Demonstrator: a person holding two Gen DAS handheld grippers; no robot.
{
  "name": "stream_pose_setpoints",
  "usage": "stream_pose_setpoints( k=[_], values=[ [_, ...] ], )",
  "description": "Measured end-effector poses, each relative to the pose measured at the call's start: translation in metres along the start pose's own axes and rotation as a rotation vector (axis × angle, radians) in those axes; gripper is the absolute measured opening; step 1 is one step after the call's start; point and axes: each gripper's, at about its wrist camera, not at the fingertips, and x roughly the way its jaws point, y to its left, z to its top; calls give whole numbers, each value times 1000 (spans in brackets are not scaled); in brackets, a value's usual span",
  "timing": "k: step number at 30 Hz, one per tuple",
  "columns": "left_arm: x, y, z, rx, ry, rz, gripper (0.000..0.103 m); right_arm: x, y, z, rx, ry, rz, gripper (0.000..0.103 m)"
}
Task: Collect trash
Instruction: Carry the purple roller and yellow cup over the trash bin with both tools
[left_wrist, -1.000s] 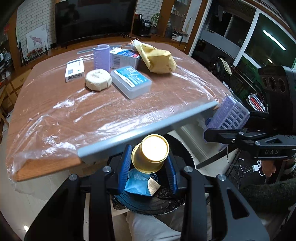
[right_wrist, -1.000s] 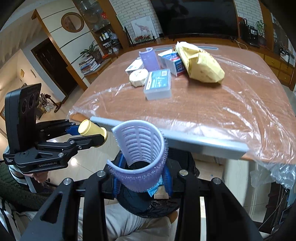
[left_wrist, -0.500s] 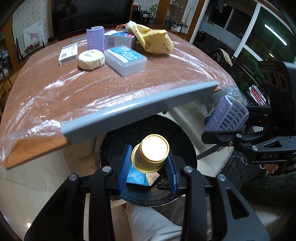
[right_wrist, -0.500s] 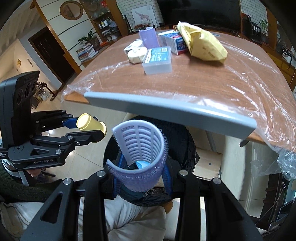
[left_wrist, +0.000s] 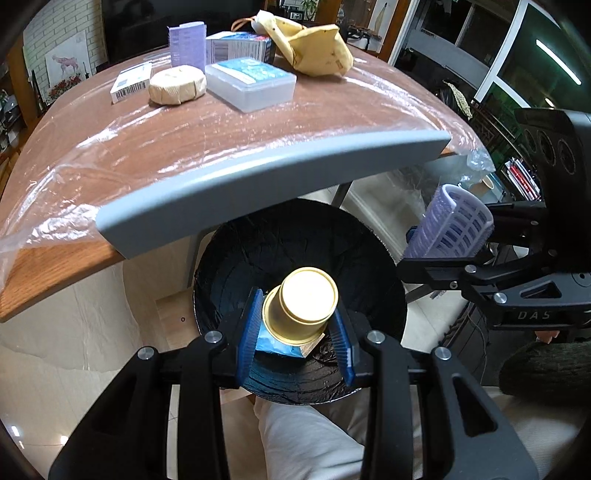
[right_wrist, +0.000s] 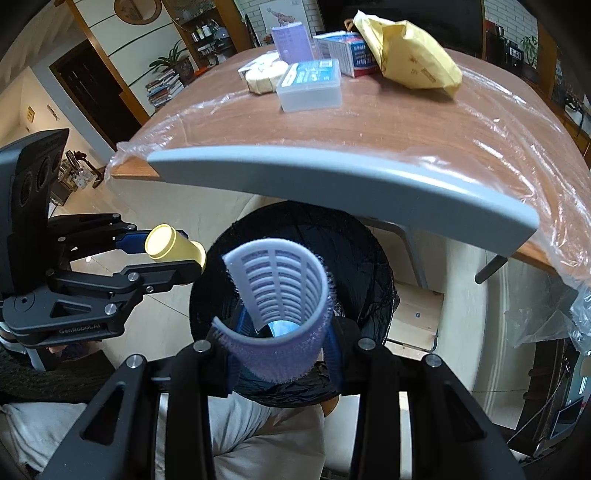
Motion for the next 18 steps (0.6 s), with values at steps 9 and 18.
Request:
stream_pose_setpoints(
  k=[9,18],
  values=[
    [18,1,-2,5,27,15,37,21,0,1,-14,40,-11,36],
    [37,1,-7,13,71,35,37,39,2,-2,-28,77,-27,36]
  ],
)
